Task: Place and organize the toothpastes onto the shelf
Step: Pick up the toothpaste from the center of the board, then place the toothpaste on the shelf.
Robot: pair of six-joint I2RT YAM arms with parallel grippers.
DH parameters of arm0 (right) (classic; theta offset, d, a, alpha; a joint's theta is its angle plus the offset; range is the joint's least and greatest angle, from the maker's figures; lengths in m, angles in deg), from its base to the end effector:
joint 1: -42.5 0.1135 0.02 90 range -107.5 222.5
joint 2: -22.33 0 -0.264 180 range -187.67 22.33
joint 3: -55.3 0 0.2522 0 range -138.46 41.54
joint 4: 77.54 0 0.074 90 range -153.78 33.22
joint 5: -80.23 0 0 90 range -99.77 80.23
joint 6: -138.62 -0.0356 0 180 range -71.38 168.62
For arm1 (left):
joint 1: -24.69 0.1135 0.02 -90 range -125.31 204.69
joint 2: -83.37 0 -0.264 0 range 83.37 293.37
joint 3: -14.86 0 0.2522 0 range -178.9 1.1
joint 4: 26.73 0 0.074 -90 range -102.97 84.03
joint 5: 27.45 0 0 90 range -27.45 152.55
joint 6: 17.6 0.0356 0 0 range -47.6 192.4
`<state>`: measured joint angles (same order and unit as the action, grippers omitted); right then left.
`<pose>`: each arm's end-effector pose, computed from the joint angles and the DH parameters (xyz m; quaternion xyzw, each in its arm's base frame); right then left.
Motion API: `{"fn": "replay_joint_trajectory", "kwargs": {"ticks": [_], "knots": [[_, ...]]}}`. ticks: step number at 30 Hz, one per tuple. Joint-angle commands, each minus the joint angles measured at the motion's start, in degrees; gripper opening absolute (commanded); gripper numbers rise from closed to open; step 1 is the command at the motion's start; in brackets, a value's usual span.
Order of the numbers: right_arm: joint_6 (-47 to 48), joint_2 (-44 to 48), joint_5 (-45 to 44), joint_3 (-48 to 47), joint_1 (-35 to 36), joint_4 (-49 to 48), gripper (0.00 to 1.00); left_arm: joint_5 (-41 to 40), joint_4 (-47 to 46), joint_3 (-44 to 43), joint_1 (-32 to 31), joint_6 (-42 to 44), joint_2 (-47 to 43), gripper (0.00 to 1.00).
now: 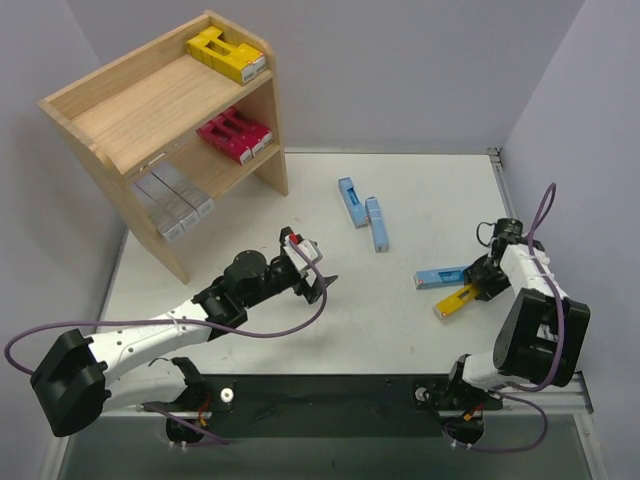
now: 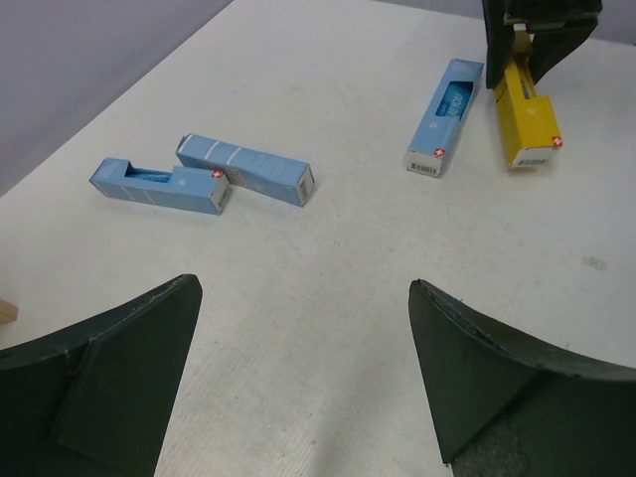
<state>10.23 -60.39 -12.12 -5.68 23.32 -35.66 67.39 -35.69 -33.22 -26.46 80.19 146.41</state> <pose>0.2541 -0.0899 0.1838 0.4728 0.8509 0.0184 0.2283 0.1563 -0.1988 0.2723 0.3899 0.6325 -0.2761 0.6097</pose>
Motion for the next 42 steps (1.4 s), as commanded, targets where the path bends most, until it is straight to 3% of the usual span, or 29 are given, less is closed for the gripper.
{"fn": "replay_joint_trajectory", "kwargs": {"ticks": [1, 6, 11, 18, 23, 32, 42], "knots": [[-4.14, 6.59, -0.73, 1.78, 4.32, 3.52, 0.29, 2.89, -0.13, -5.13, -1.31, -4.18, 1.55, 0.97], [-5.20, 11.25, 1.82, 0.13, 15.29, 4.49, 0.29, 5.26, 0.66, -7.33, -3.07, -7.08, 4.88, 0.97], [-5.82, 12.06, 0.86, -6.91, 27.67, 4.58, 0.30, 6.14, -0.30, -10.05, -3.95, -15.69, 9.10, 0.97], [-7.05, 9.42, 1.47, -18.69, 37.09, 4.66, 0.31, 6.58, -1.63, -14.36, -4.57, -29.49, 14.64, 0.97], [-7.84, 8.98, 1.47, -23.78, 40.88, 4.58, 0.32, 6.06, -1.71, -16.03, -5.44, -38.19, 17.72, 0.97], [-7.40, 10.12, 1.91, -25.99, 42.56, 4.22, 0.33, -3.78, -3.30, -16.91, -8.17, -46.99, 21.06, 0.97], [-6.61, 12.40, 5.16, -23.62, 42.65, 3.61, 0.33, -8.35, -6.19, -18.75, -10.19, -51.38, 24.49, 0.80]]}}
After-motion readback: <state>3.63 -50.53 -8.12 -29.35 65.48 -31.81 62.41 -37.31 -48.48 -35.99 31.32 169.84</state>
